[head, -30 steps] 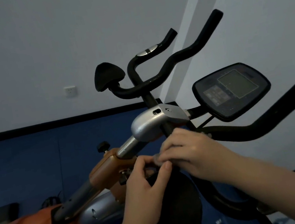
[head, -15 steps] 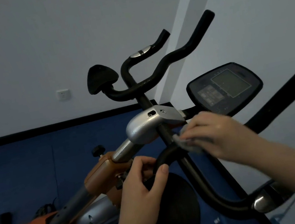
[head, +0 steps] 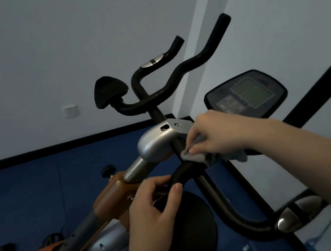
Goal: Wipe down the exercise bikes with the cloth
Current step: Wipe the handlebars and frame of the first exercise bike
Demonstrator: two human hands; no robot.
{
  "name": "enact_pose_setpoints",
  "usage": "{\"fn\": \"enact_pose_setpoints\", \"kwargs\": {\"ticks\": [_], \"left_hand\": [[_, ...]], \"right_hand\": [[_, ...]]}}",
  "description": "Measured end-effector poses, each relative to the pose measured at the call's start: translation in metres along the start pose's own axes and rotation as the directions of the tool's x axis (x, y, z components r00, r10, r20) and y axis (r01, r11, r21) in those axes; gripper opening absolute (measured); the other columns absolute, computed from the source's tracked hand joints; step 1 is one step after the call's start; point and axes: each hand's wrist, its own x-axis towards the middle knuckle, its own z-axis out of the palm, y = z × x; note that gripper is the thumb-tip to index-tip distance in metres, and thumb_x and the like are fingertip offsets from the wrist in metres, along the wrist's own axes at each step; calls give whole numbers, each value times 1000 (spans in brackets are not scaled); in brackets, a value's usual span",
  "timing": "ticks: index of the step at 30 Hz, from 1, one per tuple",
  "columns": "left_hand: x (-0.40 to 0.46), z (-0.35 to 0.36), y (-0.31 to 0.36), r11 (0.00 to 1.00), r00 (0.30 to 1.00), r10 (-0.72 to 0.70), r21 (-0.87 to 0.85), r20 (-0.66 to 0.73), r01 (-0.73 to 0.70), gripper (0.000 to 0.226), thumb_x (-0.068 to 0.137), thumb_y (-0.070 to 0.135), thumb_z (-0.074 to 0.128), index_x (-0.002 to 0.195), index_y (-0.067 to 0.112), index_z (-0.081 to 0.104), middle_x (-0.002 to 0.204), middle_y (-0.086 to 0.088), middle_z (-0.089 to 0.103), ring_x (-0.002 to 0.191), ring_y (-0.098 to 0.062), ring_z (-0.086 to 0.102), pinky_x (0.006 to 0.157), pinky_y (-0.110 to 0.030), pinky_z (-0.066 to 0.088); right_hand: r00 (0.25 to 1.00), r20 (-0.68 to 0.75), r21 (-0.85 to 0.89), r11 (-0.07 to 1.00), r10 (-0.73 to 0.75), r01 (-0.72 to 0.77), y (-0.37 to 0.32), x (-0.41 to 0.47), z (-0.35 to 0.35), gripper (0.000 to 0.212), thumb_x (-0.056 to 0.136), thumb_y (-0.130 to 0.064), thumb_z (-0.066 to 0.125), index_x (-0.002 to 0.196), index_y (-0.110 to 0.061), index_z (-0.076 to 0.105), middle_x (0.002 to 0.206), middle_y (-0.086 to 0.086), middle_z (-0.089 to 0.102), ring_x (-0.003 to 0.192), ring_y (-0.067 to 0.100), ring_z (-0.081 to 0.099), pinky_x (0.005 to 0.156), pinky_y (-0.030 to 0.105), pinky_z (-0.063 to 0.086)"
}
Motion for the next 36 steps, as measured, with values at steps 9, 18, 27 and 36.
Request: {"fn": "enact_pose_setpoints", "kwargs": {"ticks": [9,18,27,36], "left_hand": [[0,-1,6,941,958,285,202,-32,-273,11,83,37,58,90,36,66,93,21,64,94,-4,62,80,-17,47],[42,17,45,759,910,247,518,333,-395,13,83,33,53,86,37,42,86,19,44,82,0,43,61,-13,35],[53,31,54,734,887,232,526,400,-430,26,87,37,52,112,36,54,105,19,50,100,-2,43,78,-20,37],[68,51,63,832,877,177,409,446,-376,22,84,32,60,106,36,59,100,21,55,103,-2,49,91,-25,43]], "right_hand": [[998,-57,53,998,29,-26,4,-16,1,12,81,-38,69,92,-36,74,92,-11,70,88,5,61,82,32,52],[931,-362,26,998,-50,64,-10,-39,35,17,84,-28,62,97,-25,73,101,-2,59,93,18,58,78,39,49],[812,-581,84,996,54,-6,24,-67,32,11,82,-21,69,91,-20,75,88,1,62,81,21,60,71,38,51],[641,-731,165,972,234,-168,68,-126,25,13,78,-14,72,89,-19,77,86,-5,63,73,8,59,69,6,41]]}}
